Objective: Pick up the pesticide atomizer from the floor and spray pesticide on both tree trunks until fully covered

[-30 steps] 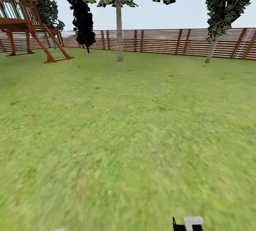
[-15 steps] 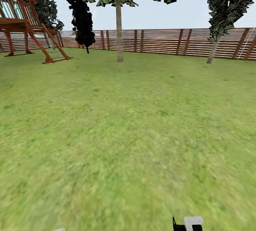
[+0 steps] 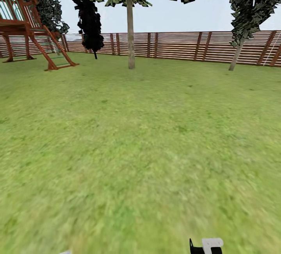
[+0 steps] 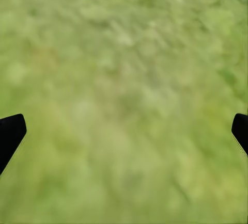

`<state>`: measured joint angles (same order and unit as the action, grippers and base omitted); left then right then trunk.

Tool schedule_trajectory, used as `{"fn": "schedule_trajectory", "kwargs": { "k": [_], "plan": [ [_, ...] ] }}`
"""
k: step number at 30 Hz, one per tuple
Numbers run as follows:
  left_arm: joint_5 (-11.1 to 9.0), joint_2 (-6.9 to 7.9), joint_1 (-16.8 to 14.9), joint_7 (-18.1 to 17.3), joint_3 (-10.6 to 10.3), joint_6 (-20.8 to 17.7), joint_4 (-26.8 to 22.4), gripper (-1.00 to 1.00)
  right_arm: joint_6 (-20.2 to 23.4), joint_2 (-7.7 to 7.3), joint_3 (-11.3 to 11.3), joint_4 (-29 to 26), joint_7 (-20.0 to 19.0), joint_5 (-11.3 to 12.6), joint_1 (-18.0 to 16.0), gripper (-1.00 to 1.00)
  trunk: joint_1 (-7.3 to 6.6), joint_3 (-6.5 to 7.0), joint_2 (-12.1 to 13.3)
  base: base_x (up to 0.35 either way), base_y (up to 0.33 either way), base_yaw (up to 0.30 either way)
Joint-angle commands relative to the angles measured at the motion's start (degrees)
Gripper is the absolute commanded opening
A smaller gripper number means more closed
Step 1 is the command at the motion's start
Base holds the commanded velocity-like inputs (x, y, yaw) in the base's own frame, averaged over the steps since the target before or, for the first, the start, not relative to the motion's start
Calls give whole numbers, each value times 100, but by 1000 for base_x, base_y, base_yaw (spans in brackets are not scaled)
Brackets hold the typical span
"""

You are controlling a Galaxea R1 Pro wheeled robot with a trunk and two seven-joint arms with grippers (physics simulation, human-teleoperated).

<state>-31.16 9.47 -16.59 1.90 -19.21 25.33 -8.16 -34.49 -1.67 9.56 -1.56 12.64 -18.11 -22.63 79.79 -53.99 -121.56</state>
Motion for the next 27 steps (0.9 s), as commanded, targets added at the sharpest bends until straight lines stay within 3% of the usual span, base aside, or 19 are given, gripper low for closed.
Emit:
{"fn": "schedule_trajectory", "kwargs": {
  "k": [1, 27],
  "plan": [
    [-31, 2, -2, 21, -48, 16, -1, -100, -14, 0, 37, 7, 28, -61, -3, 100, 3, -5, -2, 339, 0, 0],
    [-31, -1, -2, 21, -48, 16, -1, -100, -14, 0, 37, 7, 28, -61, -2, 100, 3, -5, -2, 339, 0, 0]
  ]
}}
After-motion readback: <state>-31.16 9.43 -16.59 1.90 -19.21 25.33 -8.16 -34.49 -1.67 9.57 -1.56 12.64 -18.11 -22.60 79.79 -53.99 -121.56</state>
